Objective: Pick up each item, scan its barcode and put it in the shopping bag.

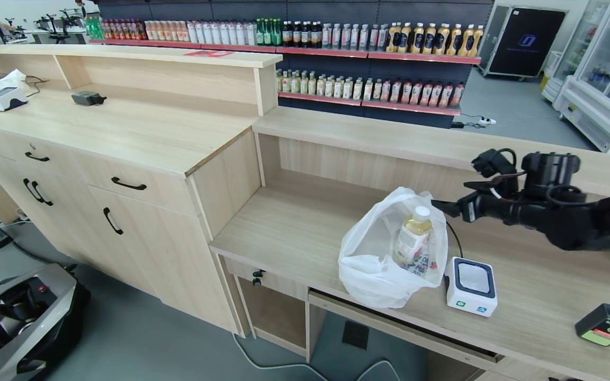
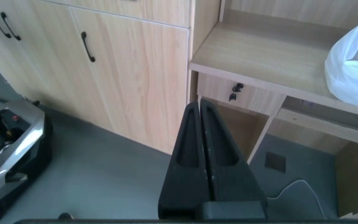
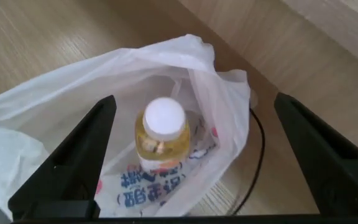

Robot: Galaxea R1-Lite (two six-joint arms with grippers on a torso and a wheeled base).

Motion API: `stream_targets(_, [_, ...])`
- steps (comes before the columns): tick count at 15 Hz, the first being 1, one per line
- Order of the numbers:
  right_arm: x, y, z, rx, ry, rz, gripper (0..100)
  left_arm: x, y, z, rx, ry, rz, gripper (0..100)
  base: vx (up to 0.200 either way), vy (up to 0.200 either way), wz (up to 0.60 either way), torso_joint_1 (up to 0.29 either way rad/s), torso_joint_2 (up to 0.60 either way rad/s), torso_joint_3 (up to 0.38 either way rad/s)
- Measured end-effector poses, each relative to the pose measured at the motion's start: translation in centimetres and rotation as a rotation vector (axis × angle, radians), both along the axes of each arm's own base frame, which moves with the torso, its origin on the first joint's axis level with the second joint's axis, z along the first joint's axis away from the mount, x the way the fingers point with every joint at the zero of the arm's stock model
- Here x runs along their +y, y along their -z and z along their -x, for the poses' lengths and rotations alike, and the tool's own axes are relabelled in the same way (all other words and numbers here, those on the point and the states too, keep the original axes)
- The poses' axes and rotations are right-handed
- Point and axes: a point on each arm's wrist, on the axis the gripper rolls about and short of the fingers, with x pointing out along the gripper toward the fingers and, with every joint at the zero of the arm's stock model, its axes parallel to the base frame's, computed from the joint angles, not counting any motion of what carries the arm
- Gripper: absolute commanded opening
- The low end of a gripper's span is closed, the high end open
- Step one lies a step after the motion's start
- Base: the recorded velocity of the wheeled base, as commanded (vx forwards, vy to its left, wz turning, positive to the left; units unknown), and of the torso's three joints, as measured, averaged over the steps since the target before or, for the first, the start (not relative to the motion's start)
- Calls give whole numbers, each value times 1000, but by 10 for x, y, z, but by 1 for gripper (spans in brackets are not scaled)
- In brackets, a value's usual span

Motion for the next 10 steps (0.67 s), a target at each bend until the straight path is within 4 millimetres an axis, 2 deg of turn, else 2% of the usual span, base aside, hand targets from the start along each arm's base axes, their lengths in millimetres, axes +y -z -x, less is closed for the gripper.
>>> stream_targets(3, [-35,-39,71,26,107,33,100,0,0,0,0,0,0,0,0,0,-600,5,4,2])
stream_targets(6, [-75,-65,134,32,313,80,100,0,0,0,0,0,0,0,0,0,-600,-6,-1,4])
stream_targets(8, [-91,-74,164,23,508,108,100,0,0,0,0,1,0,0,0,0,-600,10,5,-2])
stream_targets(10, [-104,-77,185,32,681,136,100,0,0,0,0,0,0,0,0,0,-600,2,0,2])
